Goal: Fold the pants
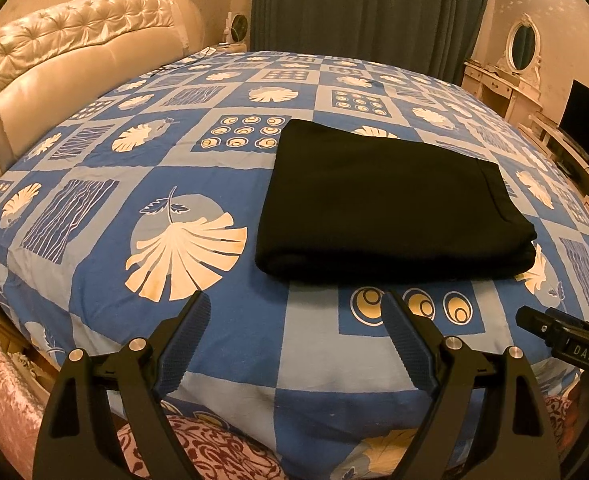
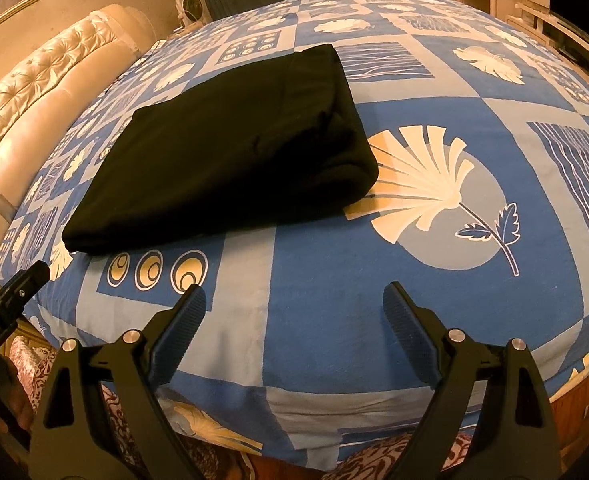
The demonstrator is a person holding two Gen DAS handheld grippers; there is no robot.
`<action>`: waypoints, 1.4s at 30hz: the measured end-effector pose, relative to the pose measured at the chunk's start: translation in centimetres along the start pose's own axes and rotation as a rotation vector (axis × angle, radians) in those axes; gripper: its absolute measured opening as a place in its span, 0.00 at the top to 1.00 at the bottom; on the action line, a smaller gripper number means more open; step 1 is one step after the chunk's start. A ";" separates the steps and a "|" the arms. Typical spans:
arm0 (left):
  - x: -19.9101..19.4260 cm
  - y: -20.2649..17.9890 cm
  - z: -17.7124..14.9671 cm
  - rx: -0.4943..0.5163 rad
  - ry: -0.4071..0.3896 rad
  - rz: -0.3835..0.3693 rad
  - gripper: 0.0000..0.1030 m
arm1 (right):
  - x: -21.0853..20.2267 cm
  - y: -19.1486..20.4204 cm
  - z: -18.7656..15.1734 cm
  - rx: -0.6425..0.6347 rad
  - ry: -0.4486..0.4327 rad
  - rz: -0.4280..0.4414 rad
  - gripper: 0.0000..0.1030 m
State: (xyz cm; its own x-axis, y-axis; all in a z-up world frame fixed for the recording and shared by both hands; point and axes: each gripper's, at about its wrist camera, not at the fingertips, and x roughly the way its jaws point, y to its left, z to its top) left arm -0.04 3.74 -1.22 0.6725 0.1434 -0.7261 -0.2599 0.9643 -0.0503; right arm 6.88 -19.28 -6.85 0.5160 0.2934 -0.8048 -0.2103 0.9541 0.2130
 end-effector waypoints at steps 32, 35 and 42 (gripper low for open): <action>-2.1 -1.8 1.0 0.058 -0.116 0.014 0.11 | 0.1 0.6 -0.7 0.008 0.015 0.019 0.13; -2.6 -2.0 2.4 0.090 -0.118 -0.089 0.11 | 0.0 0.3 -0.6 0.019 0.026 0.041 0.12; -0.1 0.7 7.7 0.112 -0.167 -0.074 0.11 | -3.2 -1.6 4.7 0.070 -0.073 0.105 0.12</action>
State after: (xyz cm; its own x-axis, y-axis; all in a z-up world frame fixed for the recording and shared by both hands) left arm 5.02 6.07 4.11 0.7946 0.0974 -0.5993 -0.1332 0.9910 -0.0156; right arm 9.47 -21.49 -2.07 0.5540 0.3933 -0.7338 -0.2094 0.9189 0.3345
